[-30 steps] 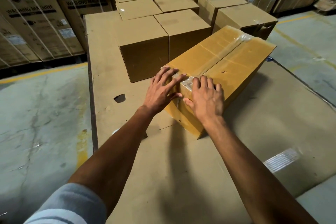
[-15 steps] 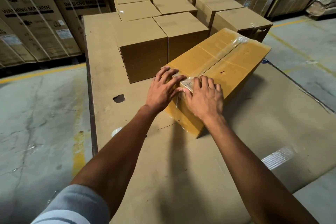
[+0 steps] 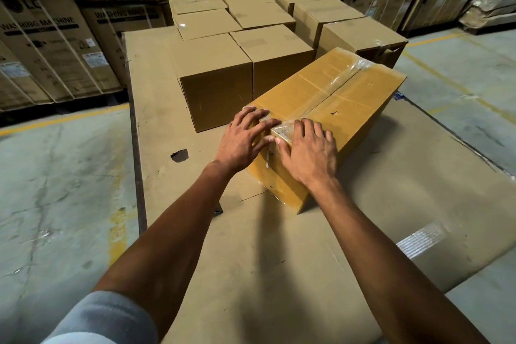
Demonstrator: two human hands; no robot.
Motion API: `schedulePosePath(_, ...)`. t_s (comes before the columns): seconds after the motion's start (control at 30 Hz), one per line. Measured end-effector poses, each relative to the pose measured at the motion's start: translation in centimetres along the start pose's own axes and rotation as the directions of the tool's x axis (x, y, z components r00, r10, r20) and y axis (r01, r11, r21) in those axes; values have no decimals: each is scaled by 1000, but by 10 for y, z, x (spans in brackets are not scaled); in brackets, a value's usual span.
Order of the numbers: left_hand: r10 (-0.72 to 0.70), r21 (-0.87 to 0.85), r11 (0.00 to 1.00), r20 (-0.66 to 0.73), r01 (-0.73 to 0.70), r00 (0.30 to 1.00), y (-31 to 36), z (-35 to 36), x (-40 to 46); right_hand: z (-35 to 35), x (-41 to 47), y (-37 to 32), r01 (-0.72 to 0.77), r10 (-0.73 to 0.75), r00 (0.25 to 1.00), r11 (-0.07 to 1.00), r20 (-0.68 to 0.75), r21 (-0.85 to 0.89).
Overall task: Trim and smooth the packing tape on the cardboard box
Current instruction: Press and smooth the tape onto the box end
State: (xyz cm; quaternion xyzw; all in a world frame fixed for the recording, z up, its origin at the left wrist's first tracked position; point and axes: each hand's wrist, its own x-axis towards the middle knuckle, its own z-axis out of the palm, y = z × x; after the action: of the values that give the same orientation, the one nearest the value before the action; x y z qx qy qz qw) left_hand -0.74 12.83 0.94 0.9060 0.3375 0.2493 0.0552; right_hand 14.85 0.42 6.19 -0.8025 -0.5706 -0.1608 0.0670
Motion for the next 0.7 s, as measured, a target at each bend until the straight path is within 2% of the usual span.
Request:
schedulePosePath(0.13, -52, -20, 999, -84, 51, 995, 5, 4, 3, 2, 0, -1, 17, -16, 1000, 999, 21, -37)
schedulePosePath(0.4, -4, 124, 992, 32, 0, 999, -1, 3, -2, 1, 2, -1, 35, -28, 995, 996, 91, -83)
schedulePosePath(0.47, -5, 92, 996, 40, 2, 999, 1, 2, -3, 0, 2, 1, 33, -27, 996, 997, 90, -72)
schedulePosePath(0.57, 4, 10, 1000, 4, -4, 1000, 1, 1, -1, 0, 1, 2, -7, 6, 1000, 999, 22, 39)
schedulePosePath(0.7, -86, -44, 996, -70, 83, 994, 9, 6, 2, 4, -1, 2, -30, 32, 999, 997, -25, 65)
